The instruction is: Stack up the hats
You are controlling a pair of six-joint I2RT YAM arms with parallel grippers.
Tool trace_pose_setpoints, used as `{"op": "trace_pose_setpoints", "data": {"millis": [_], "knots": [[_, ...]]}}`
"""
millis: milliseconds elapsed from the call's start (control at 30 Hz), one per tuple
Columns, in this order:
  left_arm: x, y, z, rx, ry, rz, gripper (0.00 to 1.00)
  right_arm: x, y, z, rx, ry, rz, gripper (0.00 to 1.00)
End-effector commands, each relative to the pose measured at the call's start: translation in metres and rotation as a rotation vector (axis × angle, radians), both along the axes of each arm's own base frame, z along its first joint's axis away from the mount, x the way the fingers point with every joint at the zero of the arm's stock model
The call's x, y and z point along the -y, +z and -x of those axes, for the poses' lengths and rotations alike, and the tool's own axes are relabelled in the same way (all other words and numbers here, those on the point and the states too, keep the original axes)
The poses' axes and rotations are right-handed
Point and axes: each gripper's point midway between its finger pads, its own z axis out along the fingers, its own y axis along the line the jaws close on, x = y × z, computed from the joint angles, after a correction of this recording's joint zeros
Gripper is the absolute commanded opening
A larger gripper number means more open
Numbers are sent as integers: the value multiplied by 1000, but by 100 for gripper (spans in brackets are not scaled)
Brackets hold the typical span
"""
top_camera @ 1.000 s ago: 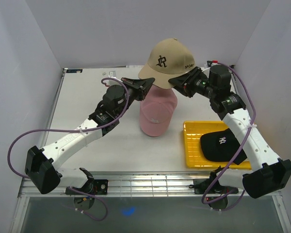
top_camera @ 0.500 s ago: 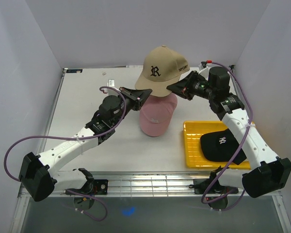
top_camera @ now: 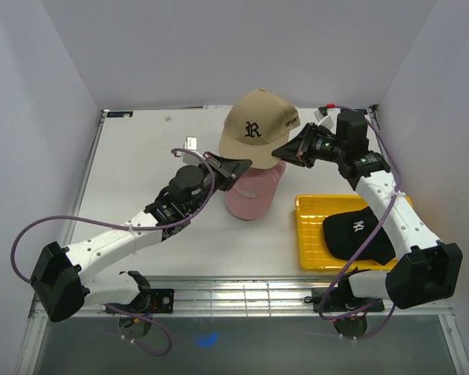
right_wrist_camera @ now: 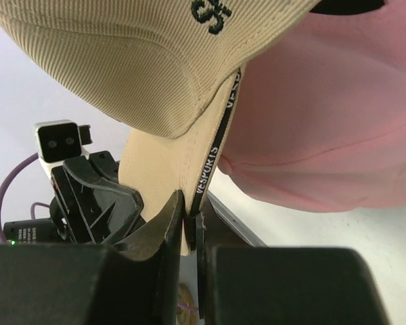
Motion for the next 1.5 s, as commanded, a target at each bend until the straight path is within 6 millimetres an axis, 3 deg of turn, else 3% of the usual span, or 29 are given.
{"op": "trace_pose_setpoints", "data": {"millis": [0,367,800,933,1233,1467], "knots": [[37,22,62,120,-267,-3,0,1,-17,-4,72,41,66,8],[48,8,81,132,-287,-49,0,-1,-38,0,65,97,89,8],[64,-4,100,155,-344,-102,0,2,-46,1,88,97,119,8],[57,-21,102,113,-330,-104,0,3,-48,5,91,101,123,8],[50,-28,106,105,-328,-105,0,8,-66,14,75,95,142,8],[44,-49,107,58,-317,-110,0,11,-84,20,53,92,162,8]]}}
